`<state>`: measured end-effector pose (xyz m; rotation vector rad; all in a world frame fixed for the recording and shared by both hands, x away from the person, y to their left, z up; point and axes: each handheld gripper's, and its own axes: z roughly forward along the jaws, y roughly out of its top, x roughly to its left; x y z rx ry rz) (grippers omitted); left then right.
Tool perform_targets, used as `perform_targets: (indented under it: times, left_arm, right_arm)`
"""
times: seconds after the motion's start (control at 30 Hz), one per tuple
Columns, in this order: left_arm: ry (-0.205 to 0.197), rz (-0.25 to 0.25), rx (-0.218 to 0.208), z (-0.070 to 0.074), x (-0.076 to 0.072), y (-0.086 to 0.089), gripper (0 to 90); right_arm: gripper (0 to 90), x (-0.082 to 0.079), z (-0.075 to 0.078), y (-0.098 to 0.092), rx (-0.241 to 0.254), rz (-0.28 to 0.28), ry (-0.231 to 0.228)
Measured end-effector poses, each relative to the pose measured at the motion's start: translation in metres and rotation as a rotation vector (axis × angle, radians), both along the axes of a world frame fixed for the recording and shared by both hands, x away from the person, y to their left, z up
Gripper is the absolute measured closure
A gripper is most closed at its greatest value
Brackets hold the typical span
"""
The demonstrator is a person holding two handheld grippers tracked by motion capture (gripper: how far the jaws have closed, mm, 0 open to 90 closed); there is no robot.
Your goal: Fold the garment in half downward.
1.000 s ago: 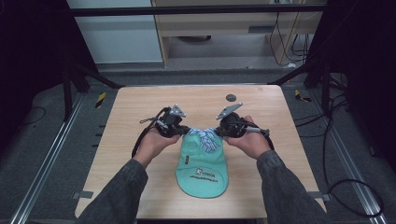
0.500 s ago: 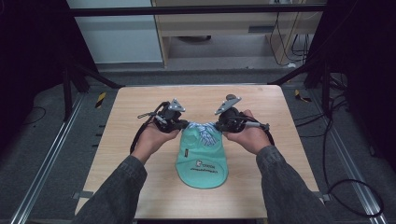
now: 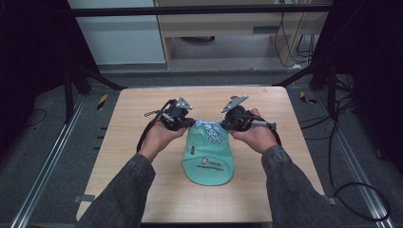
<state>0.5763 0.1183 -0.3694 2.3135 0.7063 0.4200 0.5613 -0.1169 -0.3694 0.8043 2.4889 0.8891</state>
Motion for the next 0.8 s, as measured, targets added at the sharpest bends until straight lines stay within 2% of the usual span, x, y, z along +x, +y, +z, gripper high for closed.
perform_targets:
  times: [0.07,0.13,0.23,0.4,0.57,0.7,0.8]
  left_arm:
    - [-0.004,-0.002,0.004,0.0010,0.0005,0.0003,87.0]
    - [-0.002,0.014,-0.026,0.0040,0.0026,0.0021,87.0]
    - [-0.009,0.020,-0.033,0.0071,0.0047,0.0029,87.0]
    - [-0.011,0.012,-0.011,0.0049,0.0047,0.0026,87.0]
    - [-0.030,0.024,-0.019,0.0068,0.0054,0.0041,86.9]
    - [-0.039,0.014,0.008,0.0043,0.0024,0.0038,86.9]
    - [-0.044,0.013,0.010,0.0021,-0.0013,0.0031,86.8]
  right_arm:
    - [84.9,0.0007,-0.0002,-0.0006,0.001,0.000,0.001]
    - [84.9,0.0022,0.0017,-0.0015,0.007,-0.004,-0.004]
    - [84.9,0.0040,0.0042,-0.0017,0.017,-0.010,-0.009]
    - [84.8,0.0052,0.0029,0.0020,-0.002,-0.002,-0.013]
    - [84.8,0.0097,0.0057,0.0030,0.005,-0.013,-0.029]
    - [84.7,0.0072,0.0035,0.0055,-0.009,-0.003,-0.030]
    - [84.7,0.0048,0.0003,0.0061,-0.014,0.002,-0.032]
